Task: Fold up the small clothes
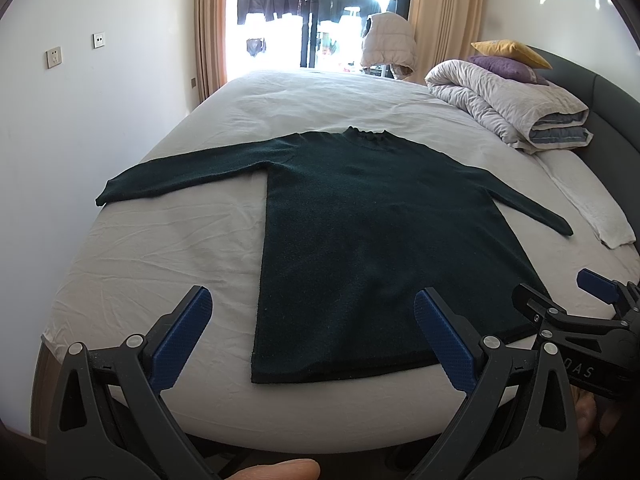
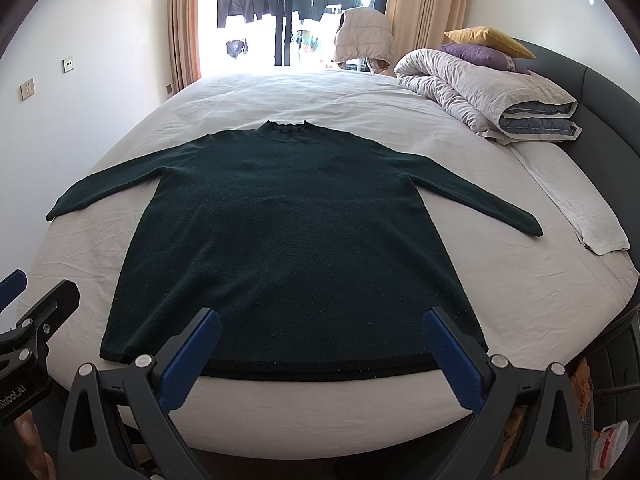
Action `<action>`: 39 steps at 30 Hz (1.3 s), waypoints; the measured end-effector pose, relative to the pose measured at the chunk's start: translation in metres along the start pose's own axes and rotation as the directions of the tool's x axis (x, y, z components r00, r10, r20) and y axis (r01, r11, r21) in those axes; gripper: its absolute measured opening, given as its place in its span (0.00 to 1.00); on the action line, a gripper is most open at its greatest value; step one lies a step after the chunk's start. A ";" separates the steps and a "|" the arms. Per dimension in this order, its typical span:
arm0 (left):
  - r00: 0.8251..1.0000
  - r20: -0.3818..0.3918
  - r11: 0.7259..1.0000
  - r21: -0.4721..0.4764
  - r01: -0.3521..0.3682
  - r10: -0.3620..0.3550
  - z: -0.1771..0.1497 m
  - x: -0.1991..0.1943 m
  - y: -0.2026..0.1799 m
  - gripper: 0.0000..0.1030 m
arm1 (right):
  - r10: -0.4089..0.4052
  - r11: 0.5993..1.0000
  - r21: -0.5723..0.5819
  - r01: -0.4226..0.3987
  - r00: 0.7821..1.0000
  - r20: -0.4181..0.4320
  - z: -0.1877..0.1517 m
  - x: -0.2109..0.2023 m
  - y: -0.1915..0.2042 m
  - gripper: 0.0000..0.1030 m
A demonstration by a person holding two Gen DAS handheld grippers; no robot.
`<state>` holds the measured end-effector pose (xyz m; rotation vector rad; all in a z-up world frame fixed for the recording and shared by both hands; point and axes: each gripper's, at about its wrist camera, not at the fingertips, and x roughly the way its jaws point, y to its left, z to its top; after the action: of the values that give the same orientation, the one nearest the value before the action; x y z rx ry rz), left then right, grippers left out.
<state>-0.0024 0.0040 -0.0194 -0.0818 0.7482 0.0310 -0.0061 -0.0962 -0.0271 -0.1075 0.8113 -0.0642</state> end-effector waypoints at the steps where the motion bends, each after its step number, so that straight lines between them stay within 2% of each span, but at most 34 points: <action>1: 1.000 -0.003 1.000 -0.002 0.001 -0.001 -0.003 0.002 0.001 1.00 | 0.000 1.000 0.000 0.000 1.000 0.000 0.001 0.000 0.000 1.00; 14: 1.000 -0.011 1.000 -0.015 0.009 -0.009 -0.001 0.002 0.000 1.00 | -0.005 1.000 -0.012 0.004 1.000 -0.009 -0.005 0.007 0.008 1.00; 25: 1.000 0.006 0.998 -0.061 0.017 -0.017 -0.001 0.005 0.018 1.00 | -0.010 0.999 -0.047 0.009 1.000 -0.019 0.008 0.001 0.013 1.00; 29: 0.998 -0.013 0.983 -0.175 0.062 -0.065 0.007 0.021 0.052 1.00 | 0.008 0.998 -0.055 -0.009 1.000 -0.011 0.019 0.008 0.015 1.00; 32: 0.999 -0.012 0.979 -0.203 0.036 -0.039 0.017 0.037 0.078 1.00 | 0.032 0.996 -0.078 -0.032 0.999 -0.010 0.033 0.022 0.019 1.00; 33: 0.999 -0.008 0.975 -0.217 0.048 -0.051 0.022 0.044 0.088 1.00 | 0.035 0.995 -0.093 -0.036 0.999 -0.007 0.038 0.027 0.022 1.00; 36: 0.990 0.034 0.945 -0.295 0.139 -0.134 0.041 0.066 0.126 1.00 | 0.049 0.992 -0.117 -0.047 0.999 0.016 0.058 0.046 0.027 1.00; 38: 0.988 0.092 0.926 -0.348 0.146 -0.122 0.054 0.077 0.151 1.00 | 0.054 0.990 -0.130 -0.051 0.998 0.024 0.073 0.061 0.029 1.00; 39: 0.989 0.091 0.922 -0.362 0.139 -0.113 0.062 0.086 0.162 1.00 | 0.056 0.989 -0.137 -0.051 0.998 0.030 0.081 0.069 0.032 1.00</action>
<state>0.0930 0.1710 -0.0426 -0.4857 0.6596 0.0505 0.1007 -0.0655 -0.0255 -0.2148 0.7838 0.0434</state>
